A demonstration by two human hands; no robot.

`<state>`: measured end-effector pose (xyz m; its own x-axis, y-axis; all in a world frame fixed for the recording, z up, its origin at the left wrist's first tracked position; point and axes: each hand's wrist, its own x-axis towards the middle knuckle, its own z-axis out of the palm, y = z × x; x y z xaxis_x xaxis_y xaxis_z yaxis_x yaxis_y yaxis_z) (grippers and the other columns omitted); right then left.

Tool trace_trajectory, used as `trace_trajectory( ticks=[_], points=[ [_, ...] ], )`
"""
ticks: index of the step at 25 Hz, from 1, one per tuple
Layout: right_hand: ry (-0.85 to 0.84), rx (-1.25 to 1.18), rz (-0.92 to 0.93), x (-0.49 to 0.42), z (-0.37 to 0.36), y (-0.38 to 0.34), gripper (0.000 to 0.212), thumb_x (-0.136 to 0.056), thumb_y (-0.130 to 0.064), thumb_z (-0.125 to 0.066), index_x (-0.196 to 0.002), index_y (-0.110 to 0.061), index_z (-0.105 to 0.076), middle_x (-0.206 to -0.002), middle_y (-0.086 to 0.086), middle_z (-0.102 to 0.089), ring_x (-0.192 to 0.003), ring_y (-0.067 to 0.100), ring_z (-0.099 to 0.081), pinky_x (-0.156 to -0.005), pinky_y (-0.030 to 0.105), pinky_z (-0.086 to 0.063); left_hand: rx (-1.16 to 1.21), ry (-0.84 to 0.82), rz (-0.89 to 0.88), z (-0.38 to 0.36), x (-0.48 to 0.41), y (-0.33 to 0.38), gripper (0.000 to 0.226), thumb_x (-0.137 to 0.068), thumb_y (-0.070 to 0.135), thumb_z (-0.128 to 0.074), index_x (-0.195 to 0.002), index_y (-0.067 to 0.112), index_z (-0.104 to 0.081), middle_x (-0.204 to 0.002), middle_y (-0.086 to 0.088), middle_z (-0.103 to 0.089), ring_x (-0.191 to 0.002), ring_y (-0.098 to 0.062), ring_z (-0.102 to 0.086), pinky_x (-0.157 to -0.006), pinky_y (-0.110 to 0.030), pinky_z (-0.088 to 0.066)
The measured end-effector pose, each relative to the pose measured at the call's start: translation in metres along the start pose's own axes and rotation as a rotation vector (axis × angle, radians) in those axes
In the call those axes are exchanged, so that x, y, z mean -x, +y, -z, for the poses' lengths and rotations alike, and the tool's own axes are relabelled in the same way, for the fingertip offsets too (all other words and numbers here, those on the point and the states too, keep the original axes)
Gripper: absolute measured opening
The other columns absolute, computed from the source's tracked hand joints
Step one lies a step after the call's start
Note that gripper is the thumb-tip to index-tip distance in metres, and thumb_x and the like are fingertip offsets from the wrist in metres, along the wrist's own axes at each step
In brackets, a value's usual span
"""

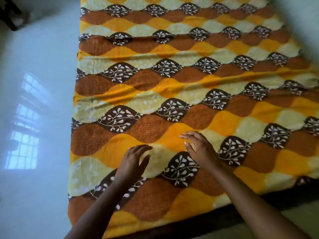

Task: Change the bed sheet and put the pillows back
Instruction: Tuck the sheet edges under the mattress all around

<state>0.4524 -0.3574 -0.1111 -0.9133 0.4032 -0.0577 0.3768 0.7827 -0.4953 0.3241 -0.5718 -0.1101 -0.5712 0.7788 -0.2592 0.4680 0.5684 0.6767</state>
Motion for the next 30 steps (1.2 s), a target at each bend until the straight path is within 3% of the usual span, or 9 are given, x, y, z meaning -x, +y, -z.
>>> trace_trajectory(
  ticks=[5,10,12,14,19,22,25,27,30],
  points=[
    [-0.095,0.063,-0.148,0.092,0.069,0.083,0.024,-0.088,-0.010,-0.061,-0.110,-0.014,-0.068,-0.114,0.005,-0.061,-0.104,0.019,-0.058,-0.077,0.022,-0.043,-0.049,-0.122,-0.131,-0.062,0.008,0.067,0.040,-0.095,0.027,-0.048,-0.134,0.016,-0.049,-0.139,-0.005,-0.048,-0.127,-0.023,-0.043,-0.103,-0.033,-0.035],
    [-0.274,0.262,-0.128,0.165,0.147,0.196,0.039,-0.067,-0.012,-0.083,-0.104,-0.018,-0.071,-0.105,0.004,-0.069,-0.096,0.022,-0.067,-0.078,0.021,-0.044,-0.104,-0.177,-0.183,-0.137,-0.001,0.135,0.044,-0.092,0.039,-0.044,-0.131,0.022,-0.052,-0.134,-0.002,-0.053,-0.125,-0.022,-0.046,-0.102,-0.036,-0.038],
    [-0.360,0.364,-0.044,0.175,0.171,0.239,0.051,-0.052,-0.014,-0.091,-0.099,-0.020,-0.072,-0.099,0.001,-0.071,-0.089,0.019,-0.070,-0.068,0.019,-0.049,-0.108,-0.162,-0.172,-0.166,-0.010,0.165,0.052,-0.087,0.050,-0.037,-0.129,0.022,-0.054,-0.132,0.000,-0.055,-0.124,-0.022,-0.047,-0.101,-0.036,-0.039],
    [-0.411,0.438,0.030,0.181,0.183,0.283,0.060,-0.040,-0.020,-0.095,-0.095,-0.020,-0.072,-0.097,0.000,-0.071,-0.084,0.017,-0.070,-0.060,0.022,-0.053,-0.123,-0.166,-0.179,-0.202,-0.024,0.205,0.045,-0.091,0.046,-0.045,-0.129,0.024,-0.053,-0.131,0.003,-0.055,-0.123,-0.019,-0.048,-0.099,-0.034,-0.039],
    [-0.346,0.254,0.227,0.178,0.179,0.336,0.029,-0.057,-0.016,-0.087,-0.080,-0.020,-0.069,-0.078,-0.005,-0.068,-0.067,0.014,-0.065,-0.050,0.021,-0.051,-0.188,-0.231,-0.206,-0.264,-0.059,0.286,0.068,-0.082,0.061,-0.022,-0.127,0.022,-0.055,-0.127,0.002,-0.057,-0.117,-0.020,-0.050,-0.095,-0.036,-0.040],
    [-0.328,0.107,0.205,0.174,0.185,0.342,0.006,-0.069,-0.027,-0.070,-0.072,-0.022,-0.070,-0.069,-0.009,-0.069,-0.059,0.008,-0.065,-0.048,0.017,-0.047,-0.301,-0.251,-0.285,-0.282,-0.060,0.304,0.061,-0.077,0.062,-0.033,-0.118,0.027,-0.062,-0.115,0.005,-0.063,-0.103,-0.019,-0.058,-0.080,-0.033,-0.046],
    [-0.409,0.041,0.145,0.173,0.195,0.350,0.006,-0.077,-0.028,-0.070,-0.079,-0.023,-0.071,-0.077,-0.009,-0.071,-0.067,0.008,-0.066,-0.055,0.015,-0.043,-0.315,-0.215,-0.379,-0.301,-0.058,0.306,0.034,-0.083,0.044,-0.043,-0.084,0.027,-0.071,-0.081,0.006,-0.066,-0.072,-0.015,-0.061,-0.053,-0.022,-0.047],
    [-0.436,0.063,0.188,0.176,0.198,0.356,0.013,-0.073,-0.028,-0.077,-0.084,-0.023,-0.071,-0.083,-0.011,-0.070,-0.075,0.006,-0.064,-0.060,0.010,-0.039,-0.224,-0.211,-0.357,-0.306,-0.058,0.306,0.032,-0.086,0.033,-0.044,-0.073,0.020,-0.070,-0.068,0.003,-0.063,-0.061,-0.017,-0.060,-0.044,-0.023,-0.045],
    [-0.419,0.142,0.271,0.176,0.196,0.359,0.023,-0.062,-0.024,-0.085,-0.080,-0.024,-0.071,-0.078,-0.011,-0.069,-0.069,0.006,-0.064,-0.057,0.013,-0.044,-0.111,-0.222,-0.219,-0.308,-0.054,0.311,0.037,-0.089,0.035,-0.043,-0.082,0.015,-0.072,-0.077,-0.003,-0.068,-0.069,-0.019,-0.064,-0.056,-0.032,-0.048]
  ],
)
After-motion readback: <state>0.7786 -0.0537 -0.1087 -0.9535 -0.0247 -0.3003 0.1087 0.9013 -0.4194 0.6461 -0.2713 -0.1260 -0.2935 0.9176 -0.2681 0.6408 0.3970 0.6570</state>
